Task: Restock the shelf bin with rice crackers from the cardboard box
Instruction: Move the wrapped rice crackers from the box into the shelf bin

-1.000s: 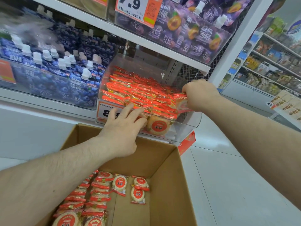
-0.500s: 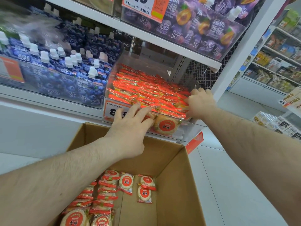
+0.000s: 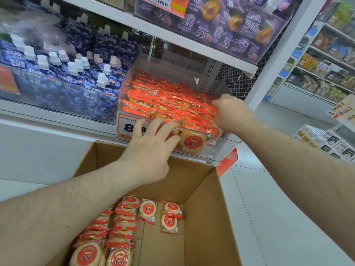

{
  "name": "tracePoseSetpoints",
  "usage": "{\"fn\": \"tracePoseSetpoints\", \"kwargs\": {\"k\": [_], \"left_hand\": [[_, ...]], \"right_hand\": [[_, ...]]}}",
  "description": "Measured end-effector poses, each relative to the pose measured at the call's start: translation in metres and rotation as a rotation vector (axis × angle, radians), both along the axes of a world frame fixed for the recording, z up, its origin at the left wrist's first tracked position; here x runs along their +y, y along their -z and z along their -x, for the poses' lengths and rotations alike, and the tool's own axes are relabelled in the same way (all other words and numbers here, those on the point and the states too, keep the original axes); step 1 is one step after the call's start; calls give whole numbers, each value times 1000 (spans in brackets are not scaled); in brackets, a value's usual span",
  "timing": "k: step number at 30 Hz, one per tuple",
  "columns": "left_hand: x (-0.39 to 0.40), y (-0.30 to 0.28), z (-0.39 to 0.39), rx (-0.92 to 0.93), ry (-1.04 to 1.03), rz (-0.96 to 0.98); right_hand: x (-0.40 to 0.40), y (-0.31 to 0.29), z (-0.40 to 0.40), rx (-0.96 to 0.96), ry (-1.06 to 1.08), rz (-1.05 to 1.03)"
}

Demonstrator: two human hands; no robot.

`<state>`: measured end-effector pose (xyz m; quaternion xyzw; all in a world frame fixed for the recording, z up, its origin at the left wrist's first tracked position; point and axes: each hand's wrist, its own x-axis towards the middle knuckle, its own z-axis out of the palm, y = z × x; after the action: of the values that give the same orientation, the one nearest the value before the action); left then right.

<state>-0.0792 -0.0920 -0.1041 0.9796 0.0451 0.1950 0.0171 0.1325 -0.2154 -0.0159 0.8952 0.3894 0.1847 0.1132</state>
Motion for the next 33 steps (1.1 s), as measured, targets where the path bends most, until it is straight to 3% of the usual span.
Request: {"fn": "tracePoseSetpoints", "kwargs": {"k": [3, 6, 8, 11, 13, 15, 19, 25, 30, 33], "left_hand": [[-2, 13, 5, 31, 83, 19], [-1, 32, 11, 328, 57, 132], [2, 44, 14, 462, 47, 153], [3, 56, 17, 554, 49, 202], [3, 62, 18, 581, 46, 241], [4, 69, 17, 610, 31, 310], [11, 86, 20, 681, -9, 401], [26, 109, 29, 742, -83, 442], [31, 115, 28, 811, -116, 484], [35, 116, 29, 803, -180, 627]], "right_hand": [[-11, 23, 54, -202, -519, -552], [-18, 86, 95, 19, -651, -731], [-21, 141, 103, 232, -473, -650], [-26, 215, 95, 590, 21, -242], [-32, 261, 85, 830, 343, -151], [-41, 313, 71, 1043, 720, -287], [-48, 395, 64, 1476, 1319, -1035], [-37, 442, 51, 1547, 1456, -1382], [-45, 419, 71, 1690, 1351, -1360], [-51, 395, 101, 1908, 1222, -1382]]}}
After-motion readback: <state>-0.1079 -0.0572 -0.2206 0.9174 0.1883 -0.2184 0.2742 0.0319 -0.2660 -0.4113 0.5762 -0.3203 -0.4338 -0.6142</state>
